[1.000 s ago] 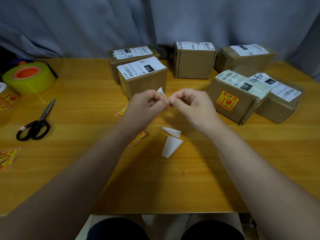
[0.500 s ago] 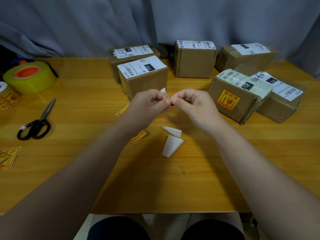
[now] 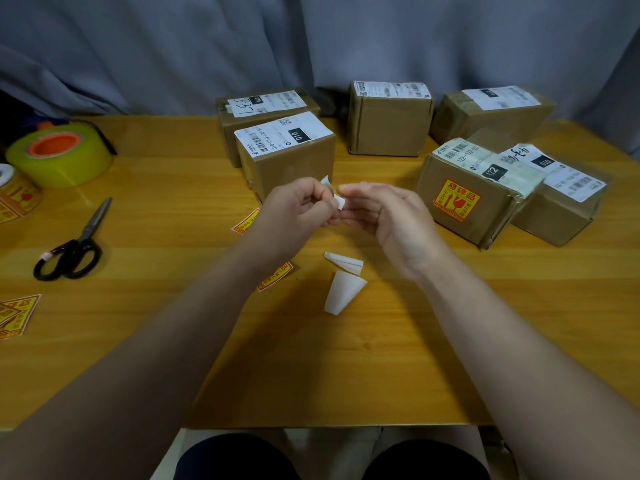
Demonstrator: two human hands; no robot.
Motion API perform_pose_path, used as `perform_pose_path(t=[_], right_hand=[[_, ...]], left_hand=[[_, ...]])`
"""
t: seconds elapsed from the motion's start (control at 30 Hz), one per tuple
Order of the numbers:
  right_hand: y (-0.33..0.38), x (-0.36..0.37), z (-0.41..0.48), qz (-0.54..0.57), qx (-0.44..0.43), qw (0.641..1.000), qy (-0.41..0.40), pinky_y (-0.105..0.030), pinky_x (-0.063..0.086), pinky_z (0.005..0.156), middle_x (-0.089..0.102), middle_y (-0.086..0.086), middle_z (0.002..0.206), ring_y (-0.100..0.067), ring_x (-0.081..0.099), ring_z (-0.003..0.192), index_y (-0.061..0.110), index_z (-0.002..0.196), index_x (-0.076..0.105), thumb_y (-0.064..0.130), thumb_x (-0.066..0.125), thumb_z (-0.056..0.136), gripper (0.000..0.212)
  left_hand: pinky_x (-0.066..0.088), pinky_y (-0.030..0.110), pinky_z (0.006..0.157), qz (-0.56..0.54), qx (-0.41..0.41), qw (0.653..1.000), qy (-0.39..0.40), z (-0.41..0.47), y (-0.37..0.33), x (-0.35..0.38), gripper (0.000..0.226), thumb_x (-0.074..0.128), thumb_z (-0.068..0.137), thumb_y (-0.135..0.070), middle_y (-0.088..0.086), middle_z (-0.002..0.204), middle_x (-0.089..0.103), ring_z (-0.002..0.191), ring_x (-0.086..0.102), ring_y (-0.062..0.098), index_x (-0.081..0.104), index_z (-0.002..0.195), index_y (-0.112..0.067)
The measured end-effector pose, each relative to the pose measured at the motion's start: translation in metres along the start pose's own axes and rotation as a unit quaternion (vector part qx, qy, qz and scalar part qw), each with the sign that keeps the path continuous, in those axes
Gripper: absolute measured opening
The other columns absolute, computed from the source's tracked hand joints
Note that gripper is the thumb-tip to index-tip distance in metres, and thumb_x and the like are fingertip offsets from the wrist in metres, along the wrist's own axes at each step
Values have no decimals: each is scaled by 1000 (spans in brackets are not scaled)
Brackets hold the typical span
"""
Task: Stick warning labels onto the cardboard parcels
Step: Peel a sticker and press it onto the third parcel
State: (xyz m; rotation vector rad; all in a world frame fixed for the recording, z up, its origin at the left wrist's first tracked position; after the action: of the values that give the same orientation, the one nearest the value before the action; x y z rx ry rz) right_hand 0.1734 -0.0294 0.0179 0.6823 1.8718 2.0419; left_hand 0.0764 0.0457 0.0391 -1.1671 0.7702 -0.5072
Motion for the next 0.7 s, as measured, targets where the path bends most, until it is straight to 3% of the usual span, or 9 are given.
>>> perform_pose_path(t=[0.13,0.23,0.37,0.43,0.6,0.7], right_hand=[[11,4,-3,-71,-52,996,11,-26,55,82,72,-8,84,-16,68,81,4,96,70,10,63,86,14],[14,1,-2,-90,-67,994,-6,-31,55,84,72,-6,78,-17,68,79,6,87,72,7,66,84,7],[18,5,-3,-151,-89,984,-15,-20,53,75,70,-1,74,-5,65,72,5,85,70,7,63,86,7],[17,6,-3,-172,-90,981,-19,-22,53,75,69,0,75,-5,64,73,7,85,69,9,63,87,7],[9,1,0,-143,-69,987,-35,-35,53,82,69,-5,79,-17,64,80,11,82,69,12,62,88,9],[14,1,-1,-184,-97,978,-35,-28,53,77,69,-4,79,-14,63,77,9,84,68,12,62,89,8]], left_hand=[[51,15,70,14,7,1000,10,-1,-3,2,8,57,89,-3,1,77,65,70,64,0,59,83,-7],[52,17,73,23,13,1000,5,-2,-5,2,11,58,89,-6,0,78,66,72,65,1,60,80,-13],[55,35,81,68,15,998,-3,-2,-3,-1,12,60,88,-10,4,82,69,80,68,18,60,79,-18],[54,38,81,78,13,997,-8,-2,-3,-2,12,59,88,-8,3,81,68,83,67,23,59,78,-16],[54,23,77,47,12,999,1,-4,-2,0,13,56,89,-4,1,80,66,79,66,2,58,78,-10],[52,21,81,6,3,1000,12,-6,0,2,11,56,91,-9,1,85,67,82,65,5,62,82,-11]])
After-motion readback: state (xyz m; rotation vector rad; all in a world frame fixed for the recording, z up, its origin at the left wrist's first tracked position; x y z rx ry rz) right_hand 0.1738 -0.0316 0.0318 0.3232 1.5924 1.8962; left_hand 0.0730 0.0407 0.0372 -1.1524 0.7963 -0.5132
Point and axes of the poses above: each hand's wrist, its own z-axis towards the middle knuckle, its own x-axis out of the palm, y = z × x, the point moved 10 cm from there along z, towards the middle knuckle
